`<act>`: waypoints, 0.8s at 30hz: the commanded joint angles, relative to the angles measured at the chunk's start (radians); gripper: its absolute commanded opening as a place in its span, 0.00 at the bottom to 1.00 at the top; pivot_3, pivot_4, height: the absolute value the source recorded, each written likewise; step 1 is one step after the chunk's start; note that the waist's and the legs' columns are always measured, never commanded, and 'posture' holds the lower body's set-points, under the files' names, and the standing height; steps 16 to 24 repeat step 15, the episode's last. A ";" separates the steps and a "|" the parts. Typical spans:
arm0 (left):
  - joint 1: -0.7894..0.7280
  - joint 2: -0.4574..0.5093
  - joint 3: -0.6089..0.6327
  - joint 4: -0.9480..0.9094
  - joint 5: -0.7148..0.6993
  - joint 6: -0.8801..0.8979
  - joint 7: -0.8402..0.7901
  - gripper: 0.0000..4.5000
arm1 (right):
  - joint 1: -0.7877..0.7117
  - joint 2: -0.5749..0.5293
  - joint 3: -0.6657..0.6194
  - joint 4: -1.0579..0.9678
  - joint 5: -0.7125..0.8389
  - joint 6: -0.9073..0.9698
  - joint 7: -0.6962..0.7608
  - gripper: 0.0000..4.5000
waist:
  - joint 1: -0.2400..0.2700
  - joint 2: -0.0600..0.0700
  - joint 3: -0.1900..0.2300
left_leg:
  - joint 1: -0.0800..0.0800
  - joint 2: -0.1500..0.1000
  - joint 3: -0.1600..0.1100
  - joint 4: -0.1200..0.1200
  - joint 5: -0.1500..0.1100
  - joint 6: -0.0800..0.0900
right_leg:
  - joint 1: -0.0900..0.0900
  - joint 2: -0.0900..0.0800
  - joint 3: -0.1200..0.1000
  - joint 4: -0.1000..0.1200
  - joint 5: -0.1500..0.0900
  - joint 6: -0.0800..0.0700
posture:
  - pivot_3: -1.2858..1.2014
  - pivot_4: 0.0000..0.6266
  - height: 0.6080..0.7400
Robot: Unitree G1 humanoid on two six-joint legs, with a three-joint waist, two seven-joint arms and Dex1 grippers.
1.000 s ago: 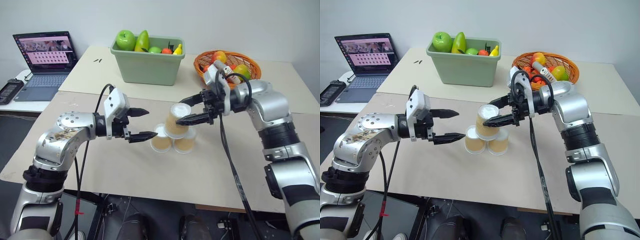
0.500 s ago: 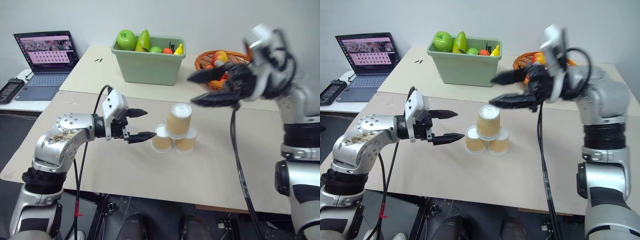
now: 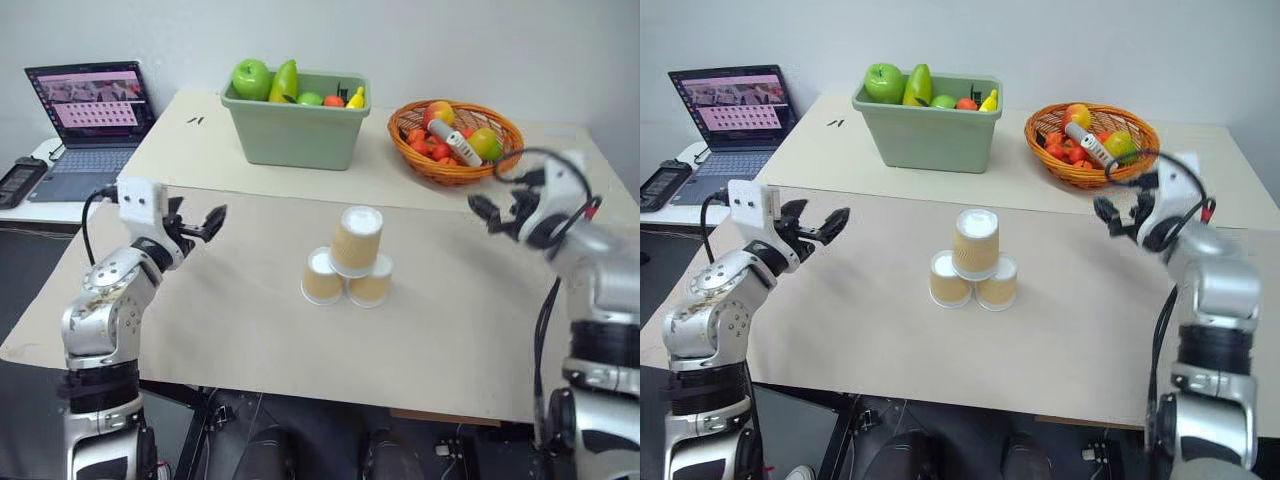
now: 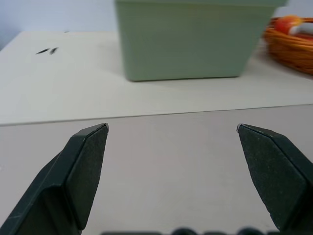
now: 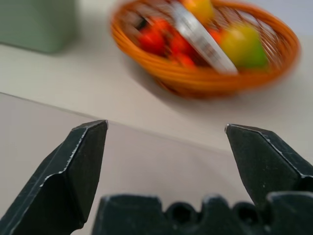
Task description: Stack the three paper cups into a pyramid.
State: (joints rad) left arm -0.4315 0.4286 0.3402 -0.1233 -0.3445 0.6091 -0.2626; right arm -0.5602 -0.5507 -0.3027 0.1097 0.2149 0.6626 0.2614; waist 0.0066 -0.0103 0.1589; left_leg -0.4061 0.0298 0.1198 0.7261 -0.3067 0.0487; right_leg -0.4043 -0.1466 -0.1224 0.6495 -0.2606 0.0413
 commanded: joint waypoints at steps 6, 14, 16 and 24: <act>0.030 -0.012 0.090 0.177 0.080 -0.200 0.139 1.00 | 0.201 0.119 -0.119 -0.075 -0.024 -0.237 -0.158 1.00 | -0.005 0.000 0.000 | 0.003 0.000 0.000 -0.002 0.001 -0.001 | 0.002 0.000 0.000 -0.001 0.000 0.000 | 0.52 0.24 1.00; 0.003 -0.021 0.127 0.319 0.109 -0.336 0.244 1.00 | 0.194 0.116 -0.152 -0.040 -0.004 -0.269 -0.183 1.00 | -0.015 0.000 0.000 | 0.006 0.001 0.001 0.000 0.001 -0.001 | 0.003 0.000 0.003 -0.001 0.000 0.000 | 0.52 0.24 1.00; 0.002 -0.020 0.124 0.325 0.111 -0.342 0.250 1.00 | 0.188 0.116 -0.146 -0.038 -0.005 -0.271 -0.182 1.00 | -0.015 0.000 0.000 | 0.006 0.001 0.001 -0.001 0.001 -0.002 | 0.003 0.000 0.003 -0.001 0.000 0.000 | 0.52 0.24 1.00; 0.002 -0.020 0.124 0.325 0.111 -0.342 0.250 1.00 | 0.188 0.116 -0.146 -0.038 -0.005 -0.271 -0.182 1.00 | -0.015 0.000 0.000 | 0.006 0.001 0.001 -0.001 0.001 -0.002 | 0.003 0.000 0.003 -0.001 0.000 0.000 | 0.52 0.24 1.00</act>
